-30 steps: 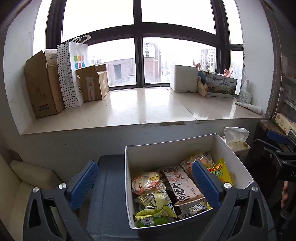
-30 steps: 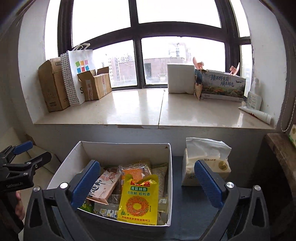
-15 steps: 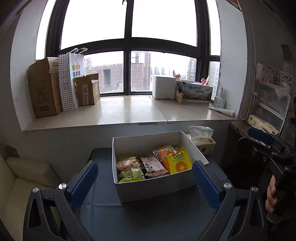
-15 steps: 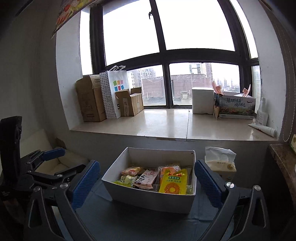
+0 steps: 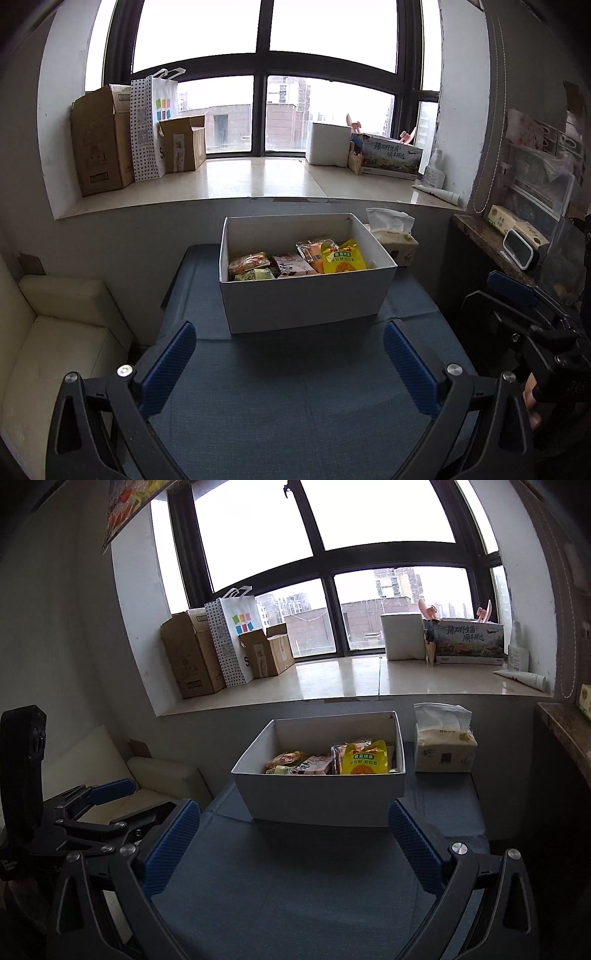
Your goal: Organize snacks
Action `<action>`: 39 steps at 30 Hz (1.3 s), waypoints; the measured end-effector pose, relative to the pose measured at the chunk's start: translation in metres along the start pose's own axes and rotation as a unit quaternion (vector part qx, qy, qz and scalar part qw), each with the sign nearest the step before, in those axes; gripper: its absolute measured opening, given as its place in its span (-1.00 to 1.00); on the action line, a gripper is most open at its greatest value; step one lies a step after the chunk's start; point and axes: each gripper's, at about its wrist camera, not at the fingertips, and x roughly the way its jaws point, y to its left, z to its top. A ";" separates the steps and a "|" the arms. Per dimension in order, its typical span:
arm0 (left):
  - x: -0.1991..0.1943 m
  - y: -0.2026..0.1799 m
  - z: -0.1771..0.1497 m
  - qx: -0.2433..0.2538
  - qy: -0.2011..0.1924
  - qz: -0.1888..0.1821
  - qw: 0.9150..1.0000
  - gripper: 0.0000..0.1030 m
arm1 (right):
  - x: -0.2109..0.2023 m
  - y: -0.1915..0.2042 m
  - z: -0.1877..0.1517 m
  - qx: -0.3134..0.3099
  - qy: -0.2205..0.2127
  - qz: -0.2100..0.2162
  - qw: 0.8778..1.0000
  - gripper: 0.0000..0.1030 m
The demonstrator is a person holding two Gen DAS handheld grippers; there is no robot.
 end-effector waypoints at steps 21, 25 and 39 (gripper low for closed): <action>0.008 0.004 0.000 -0.001 0.012 -0.005 1.000 1.00 | 0.006 -0.003 -0.007 0.010 0.018 0.009 1.000 1.00; 0.009 0.004 0.000 0.000 0.013 -0.006 1.000 1.00 | 0.007 -0.002 -0.008 0.009 0.019 0.009 1.000 1.00; 0.010 0.005 0.000 -0.004 0.013 -0.014 1.000 1.00 | 0.006 -0.003 -0.007 0.010 0.018 0.008 1.000 1.00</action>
